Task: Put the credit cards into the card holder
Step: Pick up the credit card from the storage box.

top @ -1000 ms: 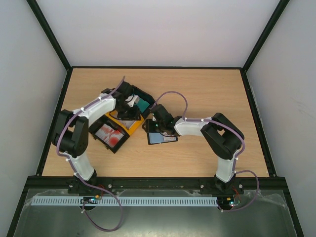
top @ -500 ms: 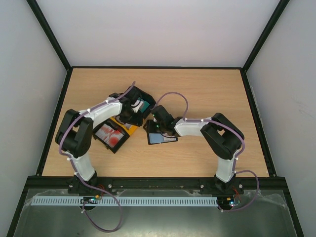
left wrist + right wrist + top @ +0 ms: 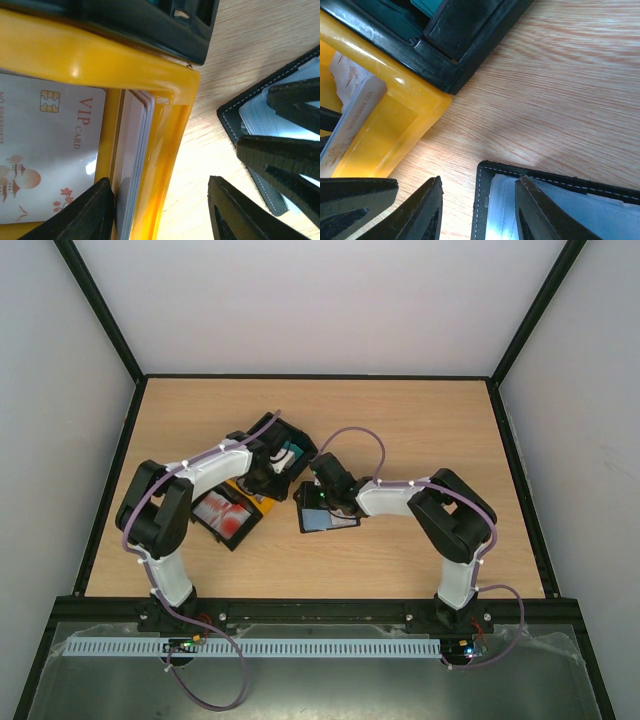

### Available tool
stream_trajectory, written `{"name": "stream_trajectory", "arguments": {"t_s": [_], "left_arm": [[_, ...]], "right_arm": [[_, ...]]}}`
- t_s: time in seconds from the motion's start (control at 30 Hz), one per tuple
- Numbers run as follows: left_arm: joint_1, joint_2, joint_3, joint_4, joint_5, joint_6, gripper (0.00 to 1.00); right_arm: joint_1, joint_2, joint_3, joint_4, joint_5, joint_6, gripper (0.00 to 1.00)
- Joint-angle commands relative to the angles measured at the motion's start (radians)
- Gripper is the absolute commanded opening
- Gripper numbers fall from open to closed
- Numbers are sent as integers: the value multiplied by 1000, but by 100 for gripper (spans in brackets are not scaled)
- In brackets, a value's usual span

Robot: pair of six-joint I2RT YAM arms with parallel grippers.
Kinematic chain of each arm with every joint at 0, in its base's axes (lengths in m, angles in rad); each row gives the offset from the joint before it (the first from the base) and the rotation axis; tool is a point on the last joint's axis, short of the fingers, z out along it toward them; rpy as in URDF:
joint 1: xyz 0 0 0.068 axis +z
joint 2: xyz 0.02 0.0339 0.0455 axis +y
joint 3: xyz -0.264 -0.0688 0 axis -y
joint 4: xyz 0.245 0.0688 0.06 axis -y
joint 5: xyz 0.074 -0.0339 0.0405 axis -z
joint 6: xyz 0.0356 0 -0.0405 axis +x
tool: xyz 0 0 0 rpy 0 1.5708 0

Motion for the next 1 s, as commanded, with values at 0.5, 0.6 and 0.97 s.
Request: {"name": "stream_trajectory", "arguments": {"t_s": [0.5,0.6,0.97], "left_arm": [[-6,-52,-6,-55,36,2,36],[-7,-60,-16,-56,35,-1,34],[-6,-85,-25,-65,38,-5,28]], "right_arm": [[-11,-17,-27,-16,16,16,40],[-11,-16,-27,-13,13,17,40],[-11,-11,-24,-13,9,18,41]]}}
